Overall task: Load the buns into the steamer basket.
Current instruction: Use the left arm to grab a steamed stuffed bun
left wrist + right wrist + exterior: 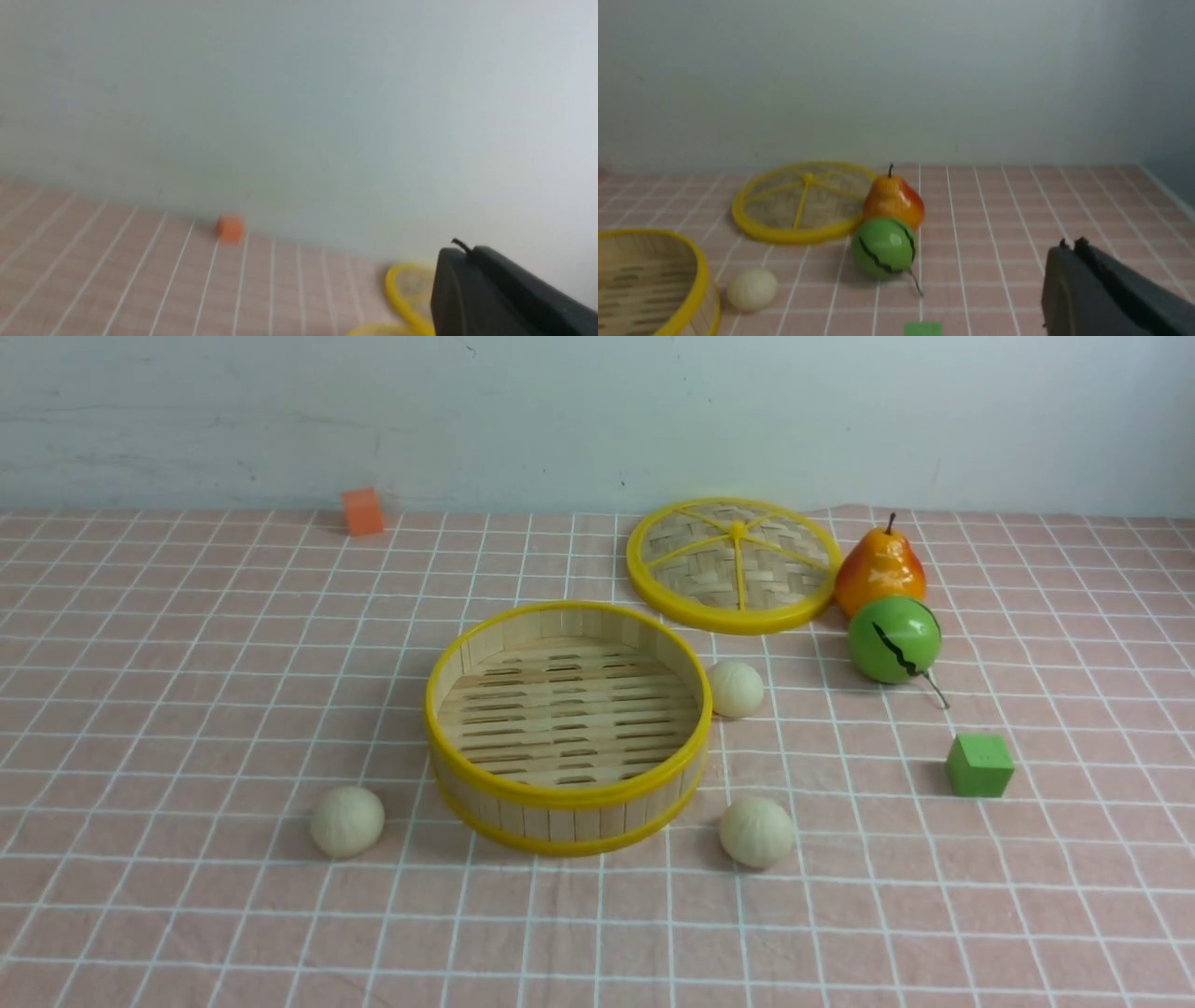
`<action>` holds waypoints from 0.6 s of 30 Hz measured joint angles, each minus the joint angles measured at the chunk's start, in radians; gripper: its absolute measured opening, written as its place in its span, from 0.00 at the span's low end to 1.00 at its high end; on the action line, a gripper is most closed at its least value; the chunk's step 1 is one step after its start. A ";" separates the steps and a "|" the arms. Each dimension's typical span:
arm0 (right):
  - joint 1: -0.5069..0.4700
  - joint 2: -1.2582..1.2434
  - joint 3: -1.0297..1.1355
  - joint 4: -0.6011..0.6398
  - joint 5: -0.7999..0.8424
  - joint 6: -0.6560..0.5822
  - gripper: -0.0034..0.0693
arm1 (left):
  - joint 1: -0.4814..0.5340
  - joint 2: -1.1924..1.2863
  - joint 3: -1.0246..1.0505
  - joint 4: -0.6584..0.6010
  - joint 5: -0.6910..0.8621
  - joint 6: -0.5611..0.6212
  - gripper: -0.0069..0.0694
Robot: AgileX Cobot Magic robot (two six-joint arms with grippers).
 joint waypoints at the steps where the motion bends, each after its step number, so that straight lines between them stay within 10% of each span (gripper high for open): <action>1: 0.029 0.049 -0.022 -0.002 0.073 0.028 0.02 | 0.000 0.062 -0.039 -0.019 0.089 0.000 0.07; 10: 0.443 0.423 -0.318 0.102 0.679 -0.252 0.02 | -0.003 0.525 -0.255 -0.319 0.600 0.290 0.07; 18: 0.480 0.601 -0.402 0.308 0.713 -0.476 0.02 | -0.113 0.823 -0.358 -0.193 0.611 0.269 0.24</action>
